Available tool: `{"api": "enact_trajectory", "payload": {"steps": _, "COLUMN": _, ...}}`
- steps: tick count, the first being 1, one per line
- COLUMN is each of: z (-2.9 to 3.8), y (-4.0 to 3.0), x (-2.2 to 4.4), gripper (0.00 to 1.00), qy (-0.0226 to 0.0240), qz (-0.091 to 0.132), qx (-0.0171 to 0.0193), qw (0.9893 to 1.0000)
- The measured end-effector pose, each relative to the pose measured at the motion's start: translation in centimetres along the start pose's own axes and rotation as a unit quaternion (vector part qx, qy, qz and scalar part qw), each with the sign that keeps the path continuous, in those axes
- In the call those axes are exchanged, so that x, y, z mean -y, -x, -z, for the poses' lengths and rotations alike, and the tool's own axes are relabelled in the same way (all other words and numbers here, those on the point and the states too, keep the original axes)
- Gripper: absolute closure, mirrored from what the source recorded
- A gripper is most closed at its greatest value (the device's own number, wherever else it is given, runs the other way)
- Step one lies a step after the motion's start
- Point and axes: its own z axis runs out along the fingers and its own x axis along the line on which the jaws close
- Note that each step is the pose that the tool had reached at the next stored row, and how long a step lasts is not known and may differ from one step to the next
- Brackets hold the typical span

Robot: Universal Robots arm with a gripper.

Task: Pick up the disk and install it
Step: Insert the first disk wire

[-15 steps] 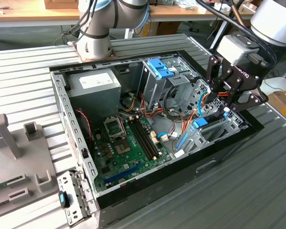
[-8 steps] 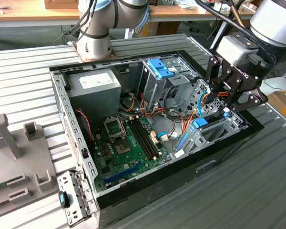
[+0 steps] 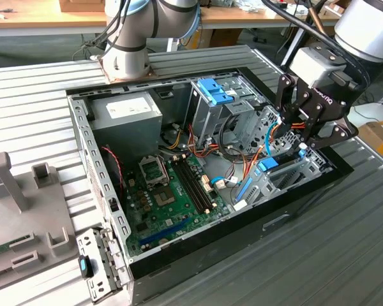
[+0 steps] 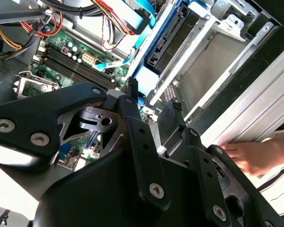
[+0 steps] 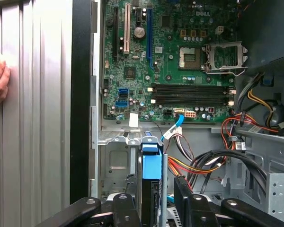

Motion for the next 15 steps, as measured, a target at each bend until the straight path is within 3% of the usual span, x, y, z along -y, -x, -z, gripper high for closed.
{"api": "enact_trajectory", "payload": {"steps": 4, "z": 0.01, "y": 0.06, "x": 0.44, "gripper": 0.56, "qy": 0.0001, "qz": 0.005, "qx": -0.0001, "qw": 1.0000}}
{"api": "enact_trajectory", "payload": {"steps": 15, "z": 0.00, "y": 0.19, "x": 0.58, "gripper": 0.56, "qy": 0.0002, "qz": 0.008, "qx": -0.0001, "qw": 1.0000}}
